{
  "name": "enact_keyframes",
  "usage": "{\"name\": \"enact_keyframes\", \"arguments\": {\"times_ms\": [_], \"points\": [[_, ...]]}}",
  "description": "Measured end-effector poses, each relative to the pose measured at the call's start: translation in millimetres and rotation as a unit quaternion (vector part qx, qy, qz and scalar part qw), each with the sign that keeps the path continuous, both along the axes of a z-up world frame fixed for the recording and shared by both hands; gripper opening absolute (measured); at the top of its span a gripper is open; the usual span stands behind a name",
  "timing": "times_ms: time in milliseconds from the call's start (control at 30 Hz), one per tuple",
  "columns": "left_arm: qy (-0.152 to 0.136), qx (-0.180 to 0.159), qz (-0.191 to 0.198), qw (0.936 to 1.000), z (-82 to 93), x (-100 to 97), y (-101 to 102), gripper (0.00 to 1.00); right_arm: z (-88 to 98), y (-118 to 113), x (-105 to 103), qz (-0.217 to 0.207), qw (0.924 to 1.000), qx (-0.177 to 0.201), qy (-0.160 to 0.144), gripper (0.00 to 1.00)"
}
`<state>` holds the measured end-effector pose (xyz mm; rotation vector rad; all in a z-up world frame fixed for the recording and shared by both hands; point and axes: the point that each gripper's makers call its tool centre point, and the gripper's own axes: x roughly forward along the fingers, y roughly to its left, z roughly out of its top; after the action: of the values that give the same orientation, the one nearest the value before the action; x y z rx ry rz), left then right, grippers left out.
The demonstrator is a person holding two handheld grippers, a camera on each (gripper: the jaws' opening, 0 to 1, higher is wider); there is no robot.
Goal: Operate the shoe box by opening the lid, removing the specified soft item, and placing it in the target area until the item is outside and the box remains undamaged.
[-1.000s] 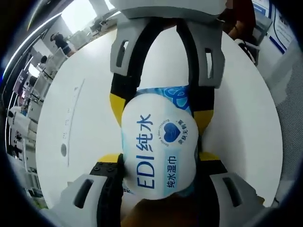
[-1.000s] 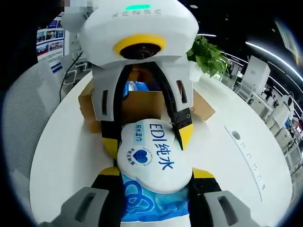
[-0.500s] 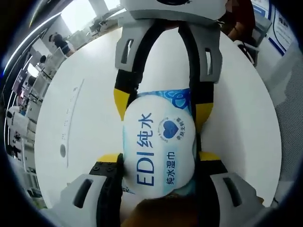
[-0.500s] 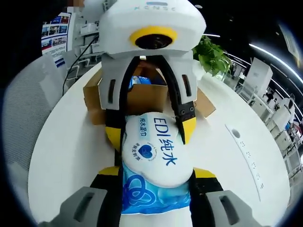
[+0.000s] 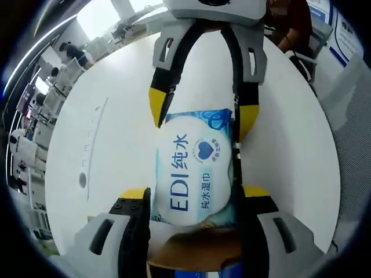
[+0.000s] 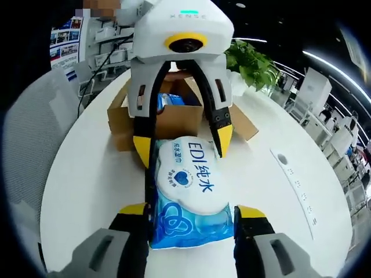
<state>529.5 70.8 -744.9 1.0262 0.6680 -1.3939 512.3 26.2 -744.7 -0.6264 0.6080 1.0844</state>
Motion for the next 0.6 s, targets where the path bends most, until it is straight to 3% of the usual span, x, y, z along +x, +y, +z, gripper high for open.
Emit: {"name": "enact_keyframes", "arguments": {"times_ms": [600], "points": [[0.009, -0.026, 0.038, 0.9989, 34.0, -10.0, 17, 0.61, 37.4, -10, -14, -0.025, 0.9996, 0.003, -0.012, 0.58]]}}
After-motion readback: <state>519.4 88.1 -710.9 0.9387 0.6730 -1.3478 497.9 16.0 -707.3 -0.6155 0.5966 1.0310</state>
